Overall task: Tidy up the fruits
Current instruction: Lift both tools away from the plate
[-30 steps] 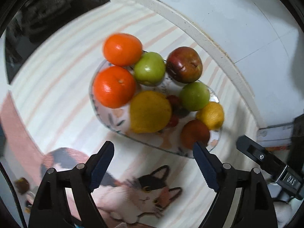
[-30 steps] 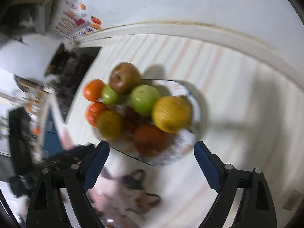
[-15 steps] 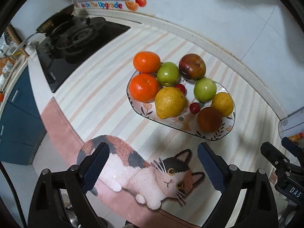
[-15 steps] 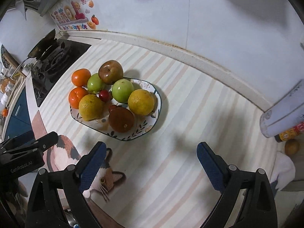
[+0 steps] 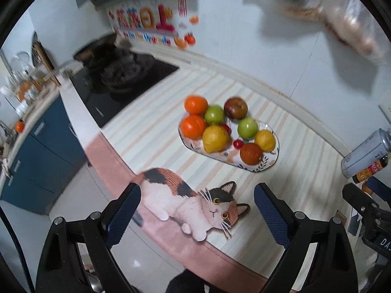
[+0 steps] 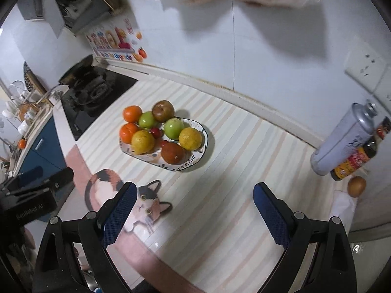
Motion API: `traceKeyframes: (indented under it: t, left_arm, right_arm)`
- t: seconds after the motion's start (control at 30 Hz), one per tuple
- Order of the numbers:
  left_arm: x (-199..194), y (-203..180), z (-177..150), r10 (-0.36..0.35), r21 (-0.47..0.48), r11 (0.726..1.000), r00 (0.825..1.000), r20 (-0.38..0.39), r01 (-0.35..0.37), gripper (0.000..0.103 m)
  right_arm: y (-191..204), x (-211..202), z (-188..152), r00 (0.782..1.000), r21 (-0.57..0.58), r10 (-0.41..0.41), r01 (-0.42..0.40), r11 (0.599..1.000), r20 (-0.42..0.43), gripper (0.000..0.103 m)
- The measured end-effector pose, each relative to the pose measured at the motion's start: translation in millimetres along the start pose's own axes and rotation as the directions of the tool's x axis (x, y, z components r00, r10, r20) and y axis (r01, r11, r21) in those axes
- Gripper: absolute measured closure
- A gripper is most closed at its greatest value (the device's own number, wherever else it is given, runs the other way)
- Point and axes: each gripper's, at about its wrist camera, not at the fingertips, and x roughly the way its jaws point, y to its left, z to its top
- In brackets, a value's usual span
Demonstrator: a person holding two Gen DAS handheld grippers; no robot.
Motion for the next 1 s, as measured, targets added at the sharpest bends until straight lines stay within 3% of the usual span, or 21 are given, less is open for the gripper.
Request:
traceKeyframes:
  t: [0.23,0.5,0.67,1.0]
  left_arm:
    - [-67.5,5.1,-14.2,-0.040,0.012,0.999,0.997,0.065,0.039,0.008]
    - [-118.6,4.6,-30.2,-0.066,0.034,0.997,0.991,0.115,0.063,0.008]
    - [-141.3,2.8,-37.2,-0.071,0.053,0.997,0.985,0.154,0.064,0.008]
    - [-149.9,4.3,-37.9,-0.096,0.052,0.995,0.981,0.168,0.088,0.008]
  right_arm:
    - [6.8,-76.1,-16.9,0.997,-0.014,0.016,-0.015,1.000,0.075,0.005]
    - [20.4,-143.9,-25.6,0.987,-0.036,0.027,-0.022,0.999,0.159,0.005]
    - [24.9,-163.7,-30.5,0.983,-0.039,0.033,-0.026,0.999,0.180,0.005]
    - [22.7,-167.6,-33.2,0.986,-0.032,0.033,-0.028,0.999,0.165,0.005]
